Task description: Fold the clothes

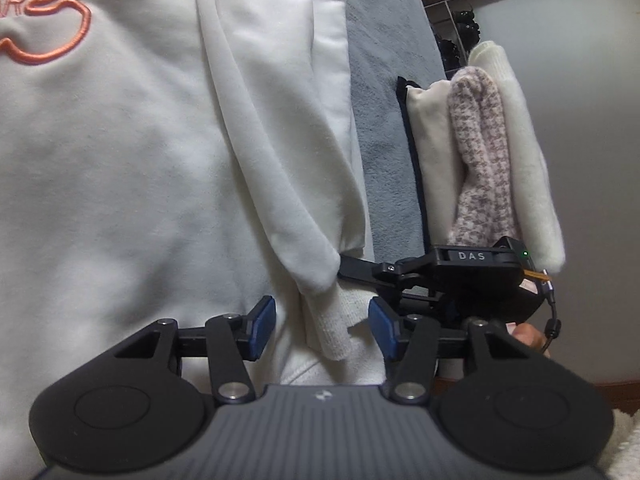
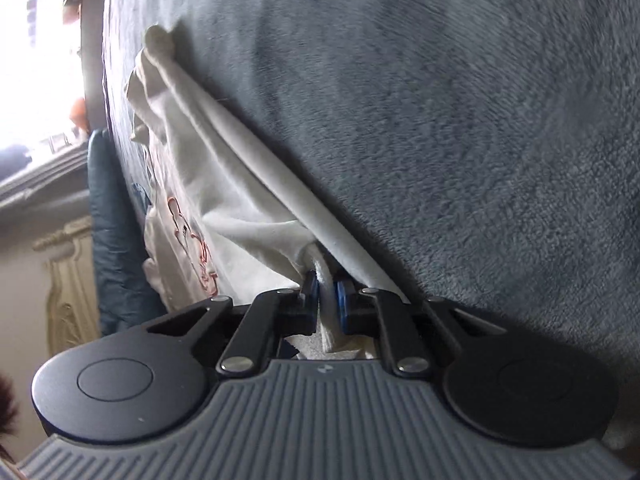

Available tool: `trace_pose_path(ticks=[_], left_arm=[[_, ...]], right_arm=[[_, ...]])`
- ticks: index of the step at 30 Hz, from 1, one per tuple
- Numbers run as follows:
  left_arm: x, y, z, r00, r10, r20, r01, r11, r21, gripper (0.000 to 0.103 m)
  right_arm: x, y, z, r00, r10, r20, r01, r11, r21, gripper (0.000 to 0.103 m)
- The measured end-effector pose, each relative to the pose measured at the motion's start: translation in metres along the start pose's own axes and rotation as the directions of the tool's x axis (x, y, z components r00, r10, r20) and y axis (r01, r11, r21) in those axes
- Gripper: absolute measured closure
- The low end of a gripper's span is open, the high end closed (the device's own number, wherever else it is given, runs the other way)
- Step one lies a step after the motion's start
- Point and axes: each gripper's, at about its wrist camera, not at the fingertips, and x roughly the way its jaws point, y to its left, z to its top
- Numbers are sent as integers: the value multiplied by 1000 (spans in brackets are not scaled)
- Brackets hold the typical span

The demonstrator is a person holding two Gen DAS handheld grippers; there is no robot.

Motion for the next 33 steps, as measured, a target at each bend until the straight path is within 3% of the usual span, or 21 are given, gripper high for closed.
trace_pose_path(ticks=[5, 9, 14, 17, 21, 23, 25, 28, 30, 33], left_arm=[[8, -5, -1, 999, 14, 46, -15, 1000, 8, 58], [9, -8, 1, 996, -15, 90, 16, 1000, -14, 63], [17, -7, -7, 996, -69, 58, 74, 994, -85, 65], [17, -11, -17, 997, -71, 43, 74, 995, -70, 67], [13, -5, -18, 998, -21, 58, 25, 996, -83, 98], [9, -1, -17, 998, 2, 65, 4, 996, -95, 99], [2, 1, -19, 998, 8, 68, -1, 994, -112, 99], [-14, 2, -23, 997, 16, 80, -6, 991, -134, 99], [-22, 4, -27, 997, 29, 75, -18, 989, -146, 99], [-28, 5, -33, 996, 59, 62, -49, 987, -155, 99]], right_arm=[[2, -5, 4, 999, 31, -37, -30, 999, 28, 97], [2, -5, 3, 998, 41, -48, -39, 999, 38, 97], [2, 2, 2, 999, 21, -34, -21, 1000, 9, 97], [2, 4, 1, 1000, 12, -18, -12, 1000, -16, 97], [9, 9, -4, 1000, 2, 12, -1, 999, -44, 98], [9, 22, -10, 998, -42, 39, 46, 993, -109, 96], [11, 45, -20, 990, -121, 72, 135, 961, -240, 95], [14, 81, -45, 975, -201, 99, 224, 880, -419, 96], [19, 99, -61, 957, -262, 121, 286, 805, -519, 96], [27, 110, -81, 913, -371, 171, 392, 678, -622, 97]])
